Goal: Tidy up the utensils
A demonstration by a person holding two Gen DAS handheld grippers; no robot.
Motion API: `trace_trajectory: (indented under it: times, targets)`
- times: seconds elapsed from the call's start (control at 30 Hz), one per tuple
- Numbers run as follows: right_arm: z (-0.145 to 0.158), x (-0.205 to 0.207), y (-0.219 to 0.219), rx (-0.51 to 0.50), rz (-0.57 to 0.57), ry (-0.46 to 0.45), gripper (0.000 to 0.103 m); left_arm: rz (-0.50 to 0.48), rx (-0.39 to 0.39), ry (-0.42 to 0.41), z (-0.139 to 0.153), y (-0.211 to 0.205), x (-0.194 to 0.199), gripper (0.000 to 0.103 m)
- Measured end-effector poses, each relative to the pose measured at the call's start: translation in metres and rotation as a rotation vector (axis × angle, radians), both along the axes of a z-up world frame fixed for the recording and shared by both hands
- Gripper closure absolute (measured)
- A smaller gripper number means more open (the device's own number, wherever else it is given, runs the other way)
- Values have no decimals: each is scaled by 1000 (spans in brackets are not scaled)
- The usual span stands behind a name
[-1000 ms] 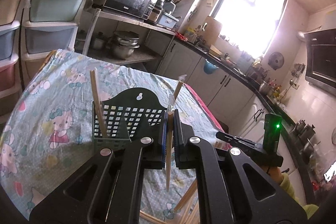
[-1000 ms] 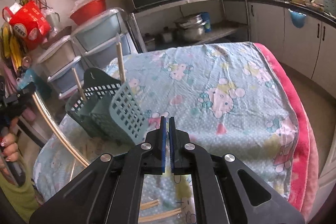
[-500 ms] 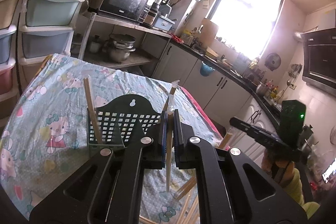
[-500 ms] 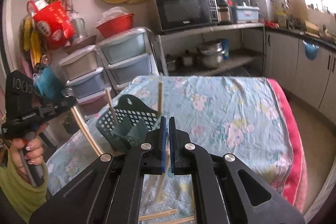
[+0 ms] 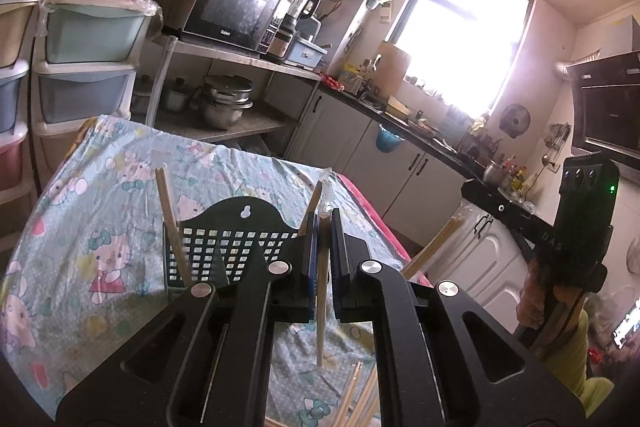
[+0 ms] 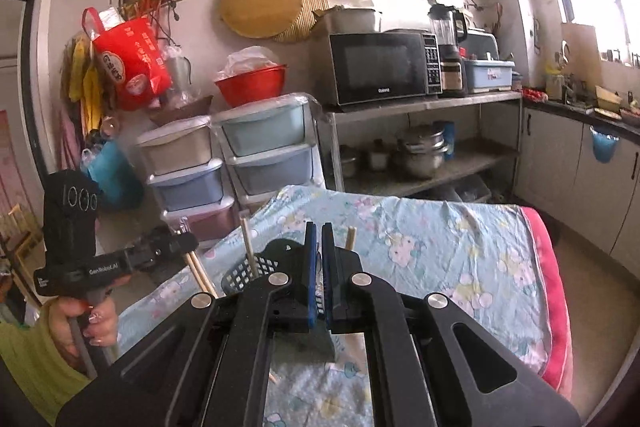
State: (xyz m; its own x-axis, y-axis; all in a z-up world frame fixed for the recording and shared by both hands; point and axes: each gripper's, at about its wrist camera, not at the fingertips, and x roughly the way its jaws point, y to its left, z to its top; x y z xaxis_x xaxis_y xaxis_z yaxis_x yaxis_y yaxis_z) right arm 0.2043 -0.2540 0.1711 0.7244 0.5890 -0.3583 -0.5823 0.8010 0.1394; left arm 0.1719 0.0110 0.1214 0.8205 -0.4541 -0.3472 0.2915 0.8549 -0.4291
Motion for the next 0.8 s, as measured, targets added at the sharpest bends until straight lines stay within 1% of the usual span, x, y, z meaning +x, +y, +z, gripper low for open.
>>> trace_trajectory:
  times: [0.23, 0.4, 0.63, 0.8]
  targets:
    - [19, 0, 21, 12, 46, -25, 100, 9, -3, -29, 13, 4, 0, 100]
    - [23, -4, 32, 4, 67, -35, 100, 21, 0, -56, 25, 8, -1, 100]
    - [33, -4, 38, -4, 57, -63, 100, 36, 2, -86, 39, 12, 0, 100]
    - [28, 6, 41, -24, 52, -37, 100, 41, 14, -112, 53, 11, 6, 100]
